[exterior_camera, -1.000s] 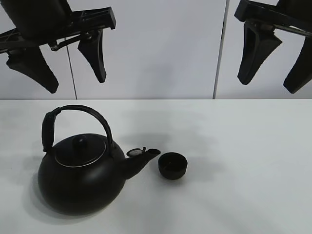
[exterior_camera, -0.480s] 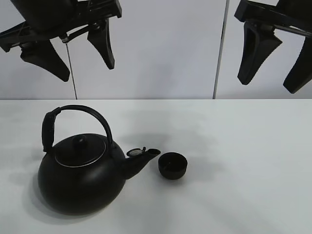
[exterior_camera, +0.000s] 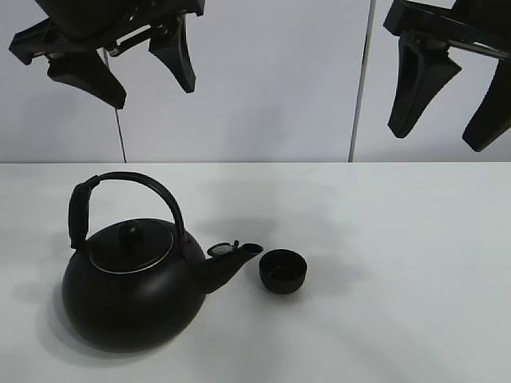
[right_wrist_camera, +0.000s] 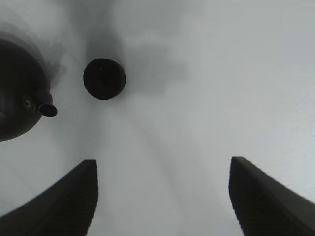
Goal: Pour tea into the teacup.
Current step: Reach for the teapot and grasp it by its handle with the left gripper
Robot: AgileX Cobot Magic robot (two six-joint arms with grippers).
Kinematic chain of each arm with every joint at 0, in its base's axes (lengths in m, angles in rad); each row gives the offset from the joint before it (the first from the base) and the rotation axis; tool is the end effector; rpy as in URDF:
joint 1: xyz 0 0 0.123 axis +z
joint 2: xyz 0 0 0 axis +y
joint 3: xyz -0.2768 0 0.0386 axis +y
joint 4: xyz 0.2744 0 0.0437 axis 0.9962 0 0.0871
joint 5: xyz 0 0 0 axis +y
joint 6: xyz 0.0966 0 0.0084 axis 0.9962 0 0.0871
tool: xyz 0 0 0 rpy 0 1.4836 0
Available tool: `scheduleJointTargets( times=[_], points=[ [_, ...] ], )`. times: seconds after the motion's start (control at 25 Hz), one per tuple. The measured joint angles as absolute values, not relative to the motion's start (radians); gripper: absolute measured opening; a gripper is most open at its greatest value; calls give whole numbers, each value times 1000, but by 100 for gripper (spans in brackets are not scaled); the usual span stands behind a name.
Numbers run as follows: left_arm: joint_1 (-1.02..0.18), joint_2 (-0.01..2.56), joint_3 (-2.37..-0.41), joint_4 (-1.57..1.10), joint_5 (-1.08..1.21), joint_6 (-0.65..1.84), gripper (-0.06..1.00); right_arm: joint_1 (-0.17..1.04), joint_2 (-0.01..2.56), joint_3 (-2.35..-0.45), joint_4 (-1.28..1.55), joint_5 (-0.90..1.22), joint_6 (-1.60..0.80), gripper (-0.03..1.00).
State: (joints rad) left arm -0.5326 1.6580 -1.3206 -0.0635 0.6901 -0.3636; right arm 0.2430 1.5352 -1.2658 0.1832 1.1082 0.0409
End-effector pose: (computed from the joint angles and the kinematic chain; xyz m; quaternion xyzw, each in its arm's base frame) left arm 0.3367 -0.2030 0.2676 0.0633 0.9483 -0.1584 0.2677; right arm 0.3184 0.0952 0.2783 -0.0706 0.9839 0.1056 0.1255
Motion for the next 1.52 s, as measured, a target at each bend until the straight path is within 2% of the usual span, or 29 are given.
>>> scheduleJointTargets(
  times=[0.6, 1.2, 1.52],
  points=[
    [-533, 1437, -1268, -63, 580, -173, 54, 243, 1535, -1266, 183, 1098, 33, 51],
    [-533, 1254, -733, -64, 79, -133, 54, 243, 1535, -1266, 183, 1098, 28, 51],
    [-533, 1243, -412, -56, -420, -128, 54, 243, 1535, -1266, 183, 1098, 22, 51]
  ],
)
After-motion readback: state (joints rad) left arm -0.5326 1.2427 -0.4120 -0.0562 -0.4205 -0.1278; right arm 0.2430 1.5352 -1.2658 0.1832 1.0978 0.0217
